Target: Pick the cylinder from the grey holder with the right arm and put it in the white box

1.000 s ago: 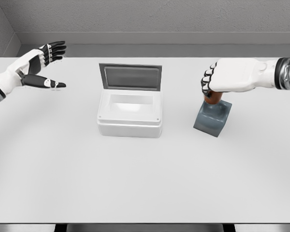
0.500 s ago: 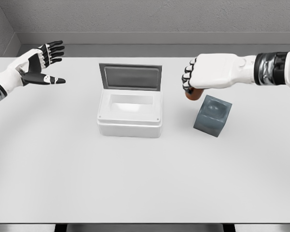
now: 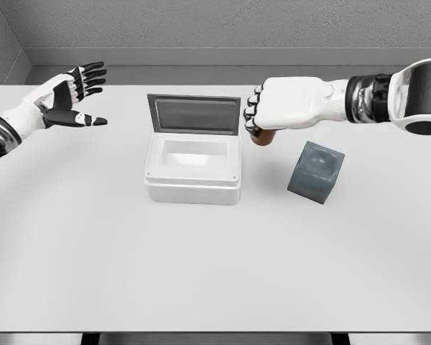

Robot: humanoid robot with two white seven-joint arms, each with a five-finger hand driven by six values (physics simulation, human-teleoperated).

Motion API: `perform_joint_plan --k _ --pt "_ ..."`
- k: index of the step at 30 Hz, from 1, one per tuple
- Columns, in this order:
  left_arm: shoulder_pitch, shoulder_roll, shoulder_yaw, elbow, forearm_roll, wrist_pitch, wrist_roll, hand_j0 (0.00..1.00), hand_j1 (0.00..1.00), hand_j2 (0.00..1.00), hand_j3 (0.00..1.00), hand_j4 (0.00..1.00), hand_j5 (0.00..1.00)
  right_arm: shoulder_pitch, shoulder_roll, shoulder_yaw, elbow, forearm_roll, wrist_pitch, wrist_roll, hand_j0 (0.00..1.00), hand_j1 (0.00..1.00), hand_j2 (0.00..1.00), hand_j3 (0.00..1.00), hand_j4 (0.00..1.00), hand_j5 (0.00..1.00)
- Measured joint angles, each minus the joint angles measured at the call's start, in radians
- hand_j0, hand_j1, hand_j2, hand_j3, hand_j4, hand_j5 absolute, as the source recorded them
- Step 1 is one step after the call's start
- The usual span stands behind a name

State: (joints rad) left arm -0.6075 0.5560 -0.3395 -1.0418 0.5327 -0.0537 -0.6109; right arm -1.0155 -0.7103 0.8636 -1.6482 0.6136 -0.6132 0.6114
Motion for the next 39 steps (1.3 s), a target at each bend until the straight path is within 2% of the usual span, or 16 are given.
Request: perform_joint_plan --k 14,28,39 --pt "-0.002 -0.002 -0.003 0.001 0.0 0.0 0.0 1.0 1.0 1.0 1.0 1.0 1.0 -0.02 0.062 0.034 0.006 0.013 0.0 0.0 0.48 0.48 0.48 0.48 0.48 0.48" --pt "-0.005 -0.002 -0.003 0.001 0.0 0.0 0.0 1.0 1.0 1.0 1.0 1.0 1.0 -0.051 0.148 0.071 0.073 0.029 0.0 0.0 0.48 0.48 0.48 0.48 0.48 0.48" --pt "-0.005 -0.003 -0.003 0.0 0.0 0.0 0.0 1.0 1.0 1.0 1.0 1.0 1.0 -0.063 0.192 0.078 0.077 0.032 0.0 0.0 0.49 0.49 0.49 0.49 0.49 0.49"
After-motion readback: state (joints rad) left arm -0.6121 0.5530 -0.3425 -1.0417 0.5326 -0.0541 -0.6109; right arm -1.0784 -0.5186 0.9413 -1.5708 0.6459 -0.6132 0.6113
